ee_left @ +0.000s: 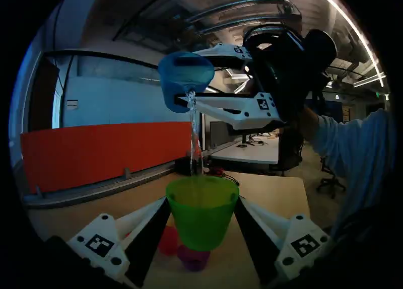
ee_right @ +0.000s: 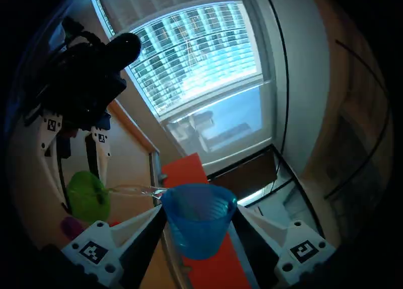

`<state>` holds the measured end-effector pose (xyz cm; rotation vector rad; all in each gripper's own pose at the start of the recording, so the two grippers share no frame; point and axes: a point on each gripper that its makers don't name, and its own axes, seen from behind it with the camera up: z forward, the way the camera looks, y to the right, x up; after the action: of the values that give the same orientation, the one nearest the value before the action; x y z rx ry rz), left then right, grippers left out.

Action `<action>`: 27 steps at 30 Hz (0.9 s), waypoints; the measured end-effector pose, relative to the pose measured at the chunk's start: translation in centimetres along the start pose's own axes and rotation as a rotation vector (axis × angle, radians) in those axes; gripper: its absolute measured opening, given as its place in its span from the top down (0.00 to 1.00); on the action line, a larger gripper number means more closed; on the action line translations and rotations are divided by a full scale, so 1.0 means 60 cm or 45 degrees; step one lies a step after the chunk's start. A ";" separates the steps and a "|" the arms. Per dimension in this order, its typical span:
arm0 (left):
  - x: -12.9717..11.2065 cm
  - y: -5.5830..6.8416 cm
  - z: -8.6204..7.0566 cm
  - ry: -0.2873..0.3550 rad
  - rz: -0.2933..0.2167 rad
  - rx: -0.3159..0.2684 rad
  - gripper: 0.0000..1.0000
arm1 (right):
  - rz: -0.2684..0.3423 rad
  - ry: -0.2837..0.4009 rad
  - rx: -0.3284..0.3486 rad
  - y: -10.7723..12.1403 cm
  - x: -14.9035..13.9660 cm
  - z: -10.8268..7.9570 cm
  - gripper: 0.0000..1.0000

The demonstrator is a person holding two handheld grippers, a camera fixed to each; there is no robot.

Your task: Pour water

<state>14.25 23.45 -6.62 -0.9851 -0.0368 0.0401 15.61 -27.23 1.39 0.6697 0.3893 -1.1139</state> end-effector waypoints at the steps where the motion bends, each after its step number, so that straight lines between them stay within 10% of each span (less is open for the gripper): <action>1: -0.001 -0.001 0.000 -0.001 0.000 0.001 0.15 | -0.009 0.000 -0.002 0.001 0.000 0.001 0.11; 27: 0.004 -0.002 0.001 0.003 0.012 -0.003 0.15 | -0.199 -0.008 -0.054 0.022 -0.002 0.004 0.11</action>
<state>14.49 23.42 -6.48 -0.9874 -0.0305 0.0475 16.73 -26.97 2.04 0.6057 0.4647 -1.2520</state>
